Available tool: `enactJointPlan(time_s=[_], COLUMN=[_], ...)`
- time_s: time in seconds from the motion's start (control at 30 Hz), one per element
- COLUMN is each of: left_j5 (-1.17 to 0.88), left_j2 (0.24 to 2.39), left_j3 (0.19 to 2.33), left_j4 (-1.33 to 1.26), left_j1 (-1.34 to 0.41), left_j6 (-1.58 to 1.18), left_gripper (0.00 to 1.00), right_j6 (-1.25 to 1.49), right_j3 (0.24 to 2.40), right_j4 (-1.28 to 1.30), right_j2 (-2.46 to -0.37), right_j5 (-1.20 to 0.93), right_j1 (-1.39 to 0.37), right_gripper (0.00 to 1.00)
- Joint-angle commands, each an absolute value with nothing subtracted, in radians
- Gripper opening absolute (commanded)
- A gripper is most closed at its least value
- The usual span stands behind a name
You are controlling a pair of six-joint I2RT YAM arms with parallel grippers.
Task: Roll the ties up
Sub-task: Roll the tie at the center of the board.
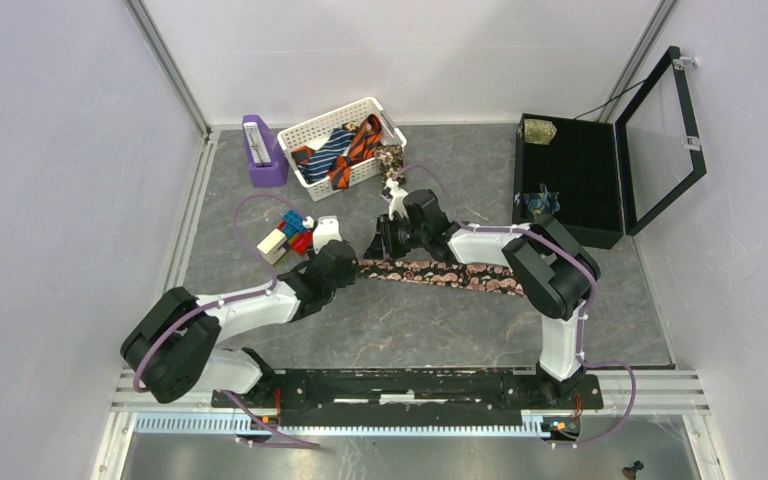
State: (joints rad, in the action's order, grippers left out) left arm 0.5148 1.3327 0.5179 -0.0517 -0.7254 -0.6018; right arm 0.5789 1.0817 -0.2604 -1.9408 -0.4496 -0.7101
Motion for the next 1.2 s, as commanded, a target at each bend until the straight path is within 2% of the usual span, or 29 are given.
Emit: enactJointPlan(time_s=[0.0, 0.23, 0.37, 1.17], left_j5=[0.548, 0.525, 0.496, 0.423], left_j2=[1.336, 1.281, 1.260, 1.391], left_j3=[0.550, 0.586, 0.604, 0.565], left_j4=[-0.027, -0.005, -0.006, -0.138], left_j1=[-0.744, -0.758, -0.761, -0.758], left_j6=[-0.563, -0.556, -0.548, -0.593], left_gripper=[0.56, 0.62, 0.62, 0.28], right_j6=[0.563, 0.571, 0.573, 0.576], right_j3=[1.074, 1.077, 1.080, 1.019], right_j4=[-0.283, -0.292, -0.293, -0.313], right_j2=[-1.892, -1.888, -1.887, -1.827], right_j5=[-0.444, -0.443, -0.444, -0.456], right_j1=[-0.705, -0.706, -0.704, -0.673], right_gripper=[0.28, 0.28, 0.28, 0.28])
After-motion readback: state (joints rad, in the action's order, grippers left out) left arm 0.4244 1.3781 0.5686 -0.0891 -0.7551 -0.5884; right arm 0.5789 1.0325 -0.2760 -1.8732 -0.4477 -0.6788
